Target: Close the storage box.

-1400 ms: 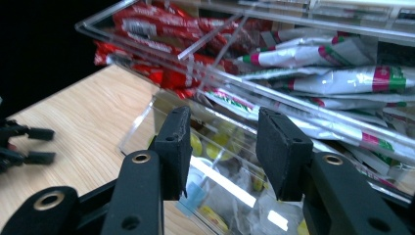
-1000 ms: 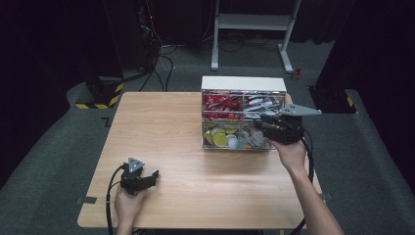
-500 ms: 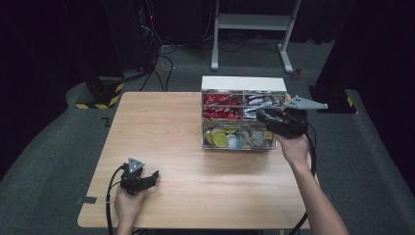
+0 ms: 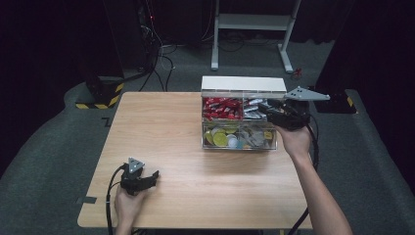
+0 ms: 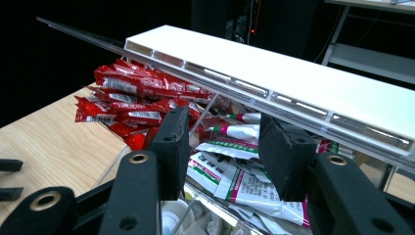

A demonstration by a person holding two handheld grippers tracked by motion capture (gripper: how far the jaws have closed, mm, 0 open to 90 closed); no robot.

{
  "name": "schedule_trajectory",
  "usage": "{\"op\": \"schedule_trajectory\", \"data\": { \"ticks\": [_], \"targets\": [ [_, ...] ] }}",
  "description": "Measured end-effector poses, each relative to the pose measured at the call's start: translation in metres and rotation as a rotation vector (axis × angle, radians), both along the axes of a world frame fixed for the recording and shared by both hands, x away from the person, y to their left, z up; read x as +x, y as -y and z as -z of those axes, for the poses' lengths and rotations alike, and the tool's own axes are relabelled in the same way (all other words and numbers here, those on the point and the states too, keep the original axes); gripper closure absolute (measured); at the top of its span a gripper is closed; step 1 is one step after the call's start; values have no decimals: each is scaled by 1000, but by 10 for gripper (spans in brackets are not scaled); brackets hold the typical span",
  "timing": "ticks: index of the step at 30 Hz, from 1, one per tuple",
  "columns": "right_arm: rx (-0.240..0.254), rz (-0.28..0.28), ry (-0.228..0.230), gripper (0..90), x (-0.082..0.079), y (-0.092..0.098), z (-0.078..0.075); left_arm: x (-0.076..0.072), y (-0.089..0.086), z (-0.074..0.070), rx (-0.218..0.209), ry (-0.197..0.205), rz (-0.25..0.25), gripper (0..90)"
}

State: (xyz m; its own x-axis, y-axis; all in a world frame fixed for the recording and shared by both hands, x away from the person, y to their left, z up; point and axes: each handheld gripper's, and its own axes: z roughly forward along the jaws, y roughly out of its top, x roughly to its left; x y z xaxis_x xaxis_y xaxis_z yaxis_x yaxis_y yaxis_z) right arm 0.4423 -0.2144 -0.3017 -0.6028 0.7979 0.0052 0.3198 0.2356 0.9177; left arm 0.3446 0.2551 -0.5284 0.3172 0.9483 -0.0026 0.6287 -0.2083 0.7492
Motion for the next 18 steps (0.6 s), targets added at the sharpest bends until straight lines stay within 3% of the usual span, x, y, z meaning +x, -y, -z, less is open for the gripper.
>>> {"op": "schedule_trajectory", "data": {
  "ticks": [9,18],
  "targets": [
    [-10,7,11,547,6,-3,-8,1,1,0,0,-2,-2,275],
    [15,15,18,545,13,-5,-16,2,1,-1,-16,-2,-4,293]
  ]
}}
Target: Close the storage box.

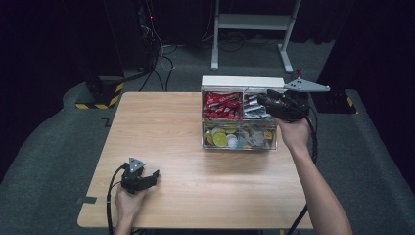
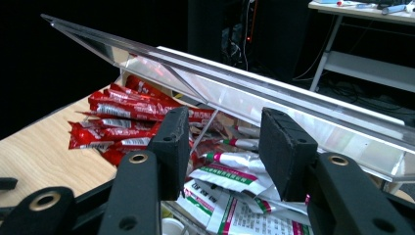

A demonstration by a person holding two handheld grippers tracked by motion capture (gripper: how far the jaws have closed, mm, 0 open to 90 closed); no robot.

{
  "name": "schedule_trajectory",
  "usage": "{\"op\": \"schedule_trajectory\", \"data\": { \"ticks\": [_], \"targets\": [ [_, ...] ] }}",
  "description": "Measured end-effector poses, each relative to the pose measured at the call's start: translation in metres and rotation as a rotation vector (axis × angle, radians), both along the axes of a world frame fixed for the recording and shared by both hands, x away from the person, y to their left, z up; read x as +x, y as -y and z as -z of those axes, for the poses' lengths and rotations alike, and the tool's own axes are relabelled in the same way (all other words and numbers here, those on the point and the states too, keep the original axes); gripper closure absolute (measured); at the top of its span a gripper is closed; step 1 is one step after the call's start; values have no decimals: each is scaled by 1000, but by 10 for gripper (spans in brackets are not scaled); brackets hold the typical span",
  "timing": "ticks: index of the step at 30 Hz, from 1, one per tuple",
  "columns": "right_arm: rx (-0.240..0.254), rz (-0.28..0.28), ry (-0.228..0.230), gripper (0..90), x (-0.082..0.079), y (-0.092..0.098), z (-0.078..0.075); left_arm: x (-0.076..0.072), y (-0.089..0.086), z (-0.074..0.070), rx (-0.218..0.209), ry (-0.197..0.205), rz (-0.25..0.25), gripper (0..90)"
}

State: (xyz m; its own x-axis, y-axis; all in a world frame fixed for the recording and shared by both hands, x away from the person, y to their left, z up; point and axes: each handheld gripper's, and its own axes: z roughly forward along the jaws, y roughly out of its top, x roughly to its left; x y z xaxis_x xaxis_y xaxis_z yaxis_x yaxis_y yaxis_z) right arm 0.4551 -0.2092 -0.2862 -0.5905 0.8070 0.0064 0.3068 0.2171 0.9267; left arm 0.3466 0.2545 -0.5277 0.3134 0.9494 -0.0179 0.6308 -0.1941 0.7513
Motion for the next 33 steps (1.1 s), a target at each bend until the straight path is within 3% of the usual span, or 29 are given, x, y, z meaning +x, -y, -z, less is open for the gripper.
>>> {"op": "schedule_trajectory", "data": {
  "ticks": [3,6,12,16,20,23,33],
  "targets": [
    [6,1,-5,544,2,-1,-2,0,-1,0,-23,-2,5,293],
    [6,-1,-1,545,3,-2,-3,0,0,0,-12,6,9,294],
    [1,-5,-4,546,6,-4,-4,0,-1,-2,-36,12,14,302],
    [0,-9,-10,546,7,-5,-5,1,1,-6,-37,22,23,304],
    [-5,-15,-10,547,8,-8,-7,4,6,-14,-88,53,41,323],
    [-8,-16,-14,547,8,-8,-8,7,10,-20,-103,58,59,326],
    [-20,-25,-19,548,10,-8,-10,18,24,-31,-128,86,95,325]
  ]
}}
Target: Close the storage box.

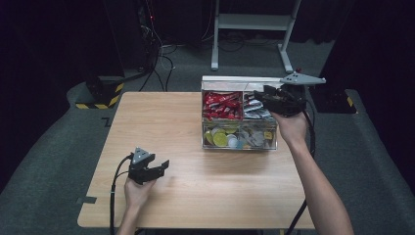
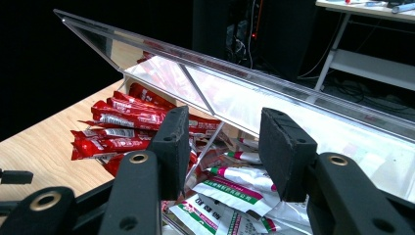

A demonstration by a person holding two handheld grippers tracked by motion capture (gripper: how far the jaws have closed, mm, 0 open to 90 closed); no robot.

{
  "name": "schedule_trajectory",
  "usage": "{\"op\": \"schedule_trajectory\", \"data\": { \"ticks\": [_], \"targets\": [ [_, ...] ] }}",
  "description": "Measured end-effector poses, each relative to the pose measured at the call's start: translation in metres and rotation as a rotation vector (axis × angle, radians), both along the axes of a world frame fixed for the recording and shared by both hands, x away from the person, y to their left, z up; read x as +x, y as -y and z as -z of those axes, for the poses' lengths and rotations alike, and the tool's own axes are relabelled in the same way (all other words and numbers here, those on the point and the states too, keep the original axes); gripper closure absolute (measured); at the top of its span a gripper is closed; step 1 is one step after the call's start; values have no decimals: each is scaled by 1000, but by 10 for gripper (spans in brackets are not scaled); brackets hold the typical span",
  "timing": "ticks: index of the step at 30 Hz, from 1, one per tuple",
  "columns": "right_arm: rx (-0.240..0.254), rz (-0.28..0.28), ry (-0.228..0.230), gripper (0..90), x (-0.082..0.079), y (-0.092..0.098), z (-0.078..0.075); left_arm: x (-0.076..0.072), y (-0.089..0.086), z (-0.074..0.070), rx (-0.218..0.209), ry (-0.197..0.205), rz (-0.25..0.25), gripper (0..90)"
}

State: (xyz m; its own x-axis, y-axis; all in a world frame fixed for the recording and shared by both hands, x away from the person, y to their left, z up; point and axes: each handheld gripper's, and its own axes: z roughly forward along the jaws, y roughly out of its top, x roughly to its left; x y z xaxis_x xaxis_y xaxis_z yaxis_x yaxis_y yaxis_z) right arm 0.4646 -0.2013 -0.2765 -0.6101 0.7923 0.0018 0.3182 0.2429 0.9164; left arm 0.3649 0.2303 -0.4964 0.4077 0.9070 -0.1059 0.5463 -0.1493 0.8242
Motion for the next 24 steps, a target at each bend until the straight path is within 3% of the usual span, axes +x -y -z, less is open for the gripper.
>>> {"op": "schedule_trajectory", "data": {
  "ticks": [9,11,14,15,22,24],
  "targets": [
    [-3,1,-4,548,1,-1,0,8,12,-16,-42,47,42,333],
    [-10,0,-3,546,0,-2,-1,11,15,-21,-75,57,50,335],
    [-7,-5,-4,549,1,-1,-1,16,17,-26,-91,53,64,331],
    [-7,-6,-7,549,1,-1,-1,20,21,-33,-124,60,77,332],
    [-11,-12,-7,551,2,0,-1,35,29,-47,-152,58,101,340],
    [-9,-12,-8,548,1,-1,-1,39,33,-51,-140,54,107,340]
  ]
}}
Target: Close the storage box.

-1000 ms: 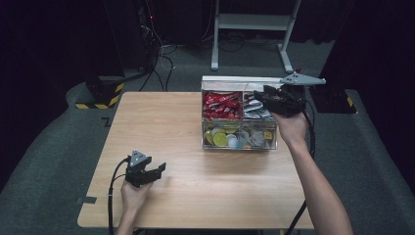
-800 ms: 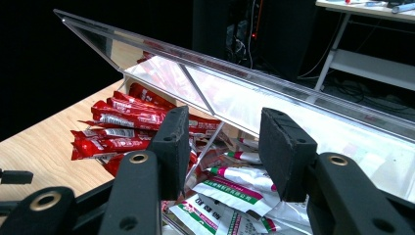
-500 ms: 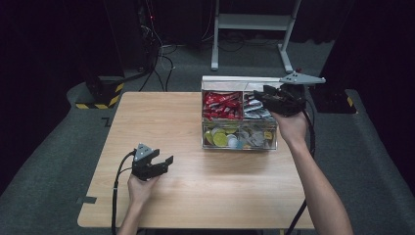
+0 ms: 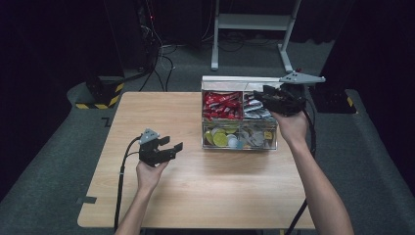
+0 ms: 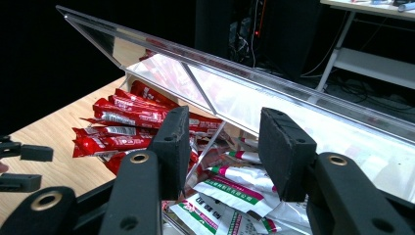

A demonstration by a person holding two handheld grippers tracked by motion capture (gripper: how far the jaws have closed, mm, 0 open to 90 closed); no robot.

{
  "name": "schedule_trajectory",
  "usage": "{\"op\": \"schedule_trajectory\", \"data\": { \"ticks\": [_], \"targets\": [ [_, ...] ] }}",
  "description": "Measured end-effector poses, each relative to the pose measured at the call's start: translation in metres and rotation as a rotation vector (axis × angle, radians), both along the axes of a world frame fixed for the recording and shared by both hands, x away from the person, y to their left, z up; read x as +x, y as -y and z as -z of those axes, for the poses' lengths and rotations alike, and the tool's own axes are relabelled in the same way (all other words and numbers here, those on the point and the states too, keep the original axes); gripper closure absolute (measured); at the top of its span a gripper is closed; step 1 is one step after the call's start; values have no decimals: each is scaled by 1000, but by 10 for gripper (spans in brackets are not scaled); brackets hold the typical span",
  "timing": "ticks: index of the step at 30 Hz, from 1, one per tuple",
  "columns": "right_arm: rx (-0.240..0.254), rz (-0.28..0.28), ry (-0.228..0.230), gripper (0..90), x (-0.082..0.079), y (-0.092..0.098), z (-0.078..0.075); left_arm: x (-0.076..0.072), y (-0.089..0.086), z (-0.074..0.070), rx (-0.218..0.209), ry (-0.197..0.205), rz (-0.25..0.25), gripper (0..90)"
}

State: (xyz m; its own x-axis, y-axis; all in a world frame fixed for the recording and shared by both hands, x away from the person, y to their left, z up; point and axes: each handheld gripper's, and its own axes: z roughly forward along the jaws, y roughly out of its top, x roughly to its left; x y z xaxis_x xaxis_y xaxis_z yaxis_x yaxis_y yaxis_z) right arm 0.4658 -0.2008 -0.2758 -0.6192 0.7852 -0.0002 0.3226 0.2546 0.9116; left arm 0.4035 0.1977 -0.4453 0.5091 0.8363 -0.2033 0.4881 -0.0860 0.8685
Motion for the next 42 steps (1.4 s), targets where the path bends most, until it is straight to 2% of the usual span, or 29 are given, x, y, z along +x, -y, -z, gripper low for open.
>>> {"op": "schedule_trajectory", "data": {
  "ticks": [2,11,13,14,17,19,21,23,26,28,30,33,37,42],
  "targets": [
    [-12,3,9,549,-1,-1,0,2,3,-4,-5,13,8,351],
    [-2,-3,-4,553,2,0,-1,13,20,-25,-15,41,51,371],
    [0,-6,-2,551,1,1,0,14,24,-31,-2,66,59,378],
    [-8,-3,2,552,0,0,0,14,26,-34,-11,83,61,397],
    [-5,-2,-9,553,2,0,-2,15,28,-42,-29,102,70,409],
    [-22,-1,-3,553,1,-1,-2,17,29,-46,-33,115,79,420],
    [-15,-7,-9,558,2,0,-2,20,30,-50,-22,106,83,420],
    [-11,-7,-7,558,2,1,-2,21,31,-53,-31,109,81,423],
    [-14,-10,-11,559,3,1,-3,23,33,-66,-43,140,82,438],
    [-21,-17,-11,571,5,1,-4,28,36,-76,-42,134,84,433],
    [-11,-21,-28,569,5,3,-5,29,40,-83,-57,145,93,438],
    [-49,-11,-11,564,1,1,-7,31,47,-95,-21,169,104,442],
    [-44,-10,-17,566,2,1,-9,39,55,-106,-5,164,116,454],
    [-46,-10,-22,568,2,1,-9,45,70,-116,18,180,143,479]
  ]
}}
